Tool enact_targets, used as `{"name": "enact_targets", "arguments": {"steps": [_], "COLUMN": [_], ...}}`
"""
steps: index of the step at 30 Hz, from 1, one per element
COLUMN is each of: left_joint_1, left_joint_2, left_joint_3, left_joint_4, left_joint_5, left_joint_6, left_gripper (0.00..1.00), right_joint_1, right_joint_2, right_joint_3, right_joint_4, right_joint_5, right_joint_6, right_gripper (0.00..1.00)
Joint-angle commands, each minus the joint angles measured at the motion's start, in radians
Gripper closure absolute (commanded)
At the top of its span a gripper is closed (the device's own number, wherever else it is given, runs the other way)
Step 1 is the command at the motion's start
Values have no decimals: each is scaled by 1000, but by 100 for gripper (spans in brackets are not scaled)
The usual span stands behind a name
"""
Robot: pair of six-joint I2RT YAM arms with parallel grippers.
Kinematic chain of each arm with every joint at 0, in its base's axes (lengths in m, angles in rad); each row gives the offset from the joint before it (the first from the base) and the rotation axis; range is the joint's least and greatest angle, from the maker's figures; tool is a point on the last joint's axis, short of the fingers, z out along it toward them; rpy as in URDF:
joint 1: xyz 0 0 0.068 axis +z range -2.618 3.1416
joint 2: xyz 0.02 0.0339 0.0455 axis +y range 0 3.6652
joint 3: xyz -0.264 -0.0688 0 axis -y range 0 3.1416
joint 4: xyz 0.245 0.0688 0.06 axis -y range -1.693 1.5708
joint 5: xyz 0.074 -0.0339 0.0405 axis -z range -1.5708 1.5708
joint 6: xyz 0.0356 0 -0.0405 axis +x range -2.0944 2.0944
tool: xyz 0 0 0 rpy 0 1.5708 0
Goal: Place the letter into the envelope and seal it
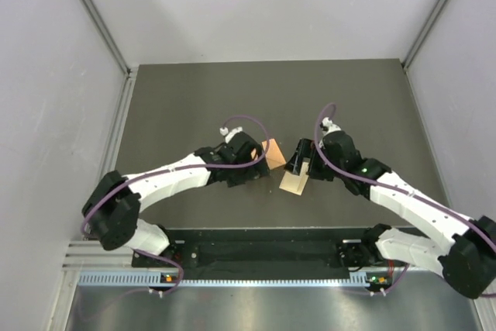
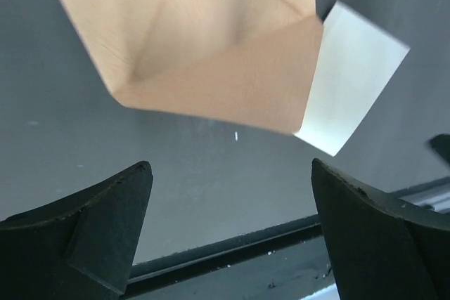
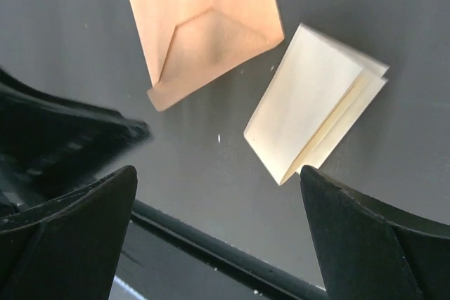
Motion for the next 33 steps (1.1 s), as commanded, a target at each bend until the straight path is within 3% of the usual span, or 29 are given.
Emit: {"name": "enact_targets", "arguments": {"steps": [1, 6, 12, 18, 22, 25, 26, 28, 29, 33], "left_joint_1": [77, 270, 335, 393, 427, 448, 453, 465, 470, 493], "left_joint_2": [-96, -183, -269, -288, -291, -288, -289, -289, -291, -308], "left_joint_3": [66, 0, -52, -75, -74, -78, -78, -78, -78, -95], "left_joint_4": [-148, -145, -147, -148, -139, -119, -118, -115, -113, -90], "left_joint_5": [-176, -182, -213, -188, -168, -145, -142, -136, -134, -127], "left_joint_6": [60, 95, 138, 174, 204, 231, 235, 252, 255, 273], "left_gripper": [1, 1, 1, 1, 1, 1, 1, 1, 1, 1], "right_joint_1": [85, 139, 188, 189, 191, 189, 189, 191, 189, 188], "right_joint_2": [92, 241, 345, 507, 583, 600, 609, 613, 611, 619], "right_joint_3": [43, 73, 170, 256, 242, 224, 228, 239, 254, 338], "right_joint_4": [72, 165, 129, 142, 172, 214, 221, 235, 236, 146], "right_joint_5": [-17, 13, 190, 165, 133, 133, 131, 127, 127, 145], "right_joint_6": [89, 285, 443, 511, 536, 556, 557, 536, 522, 346], "right_gripper": [1, 1, 1, 2, 13, 31, 50, 70, 86, 95]}}
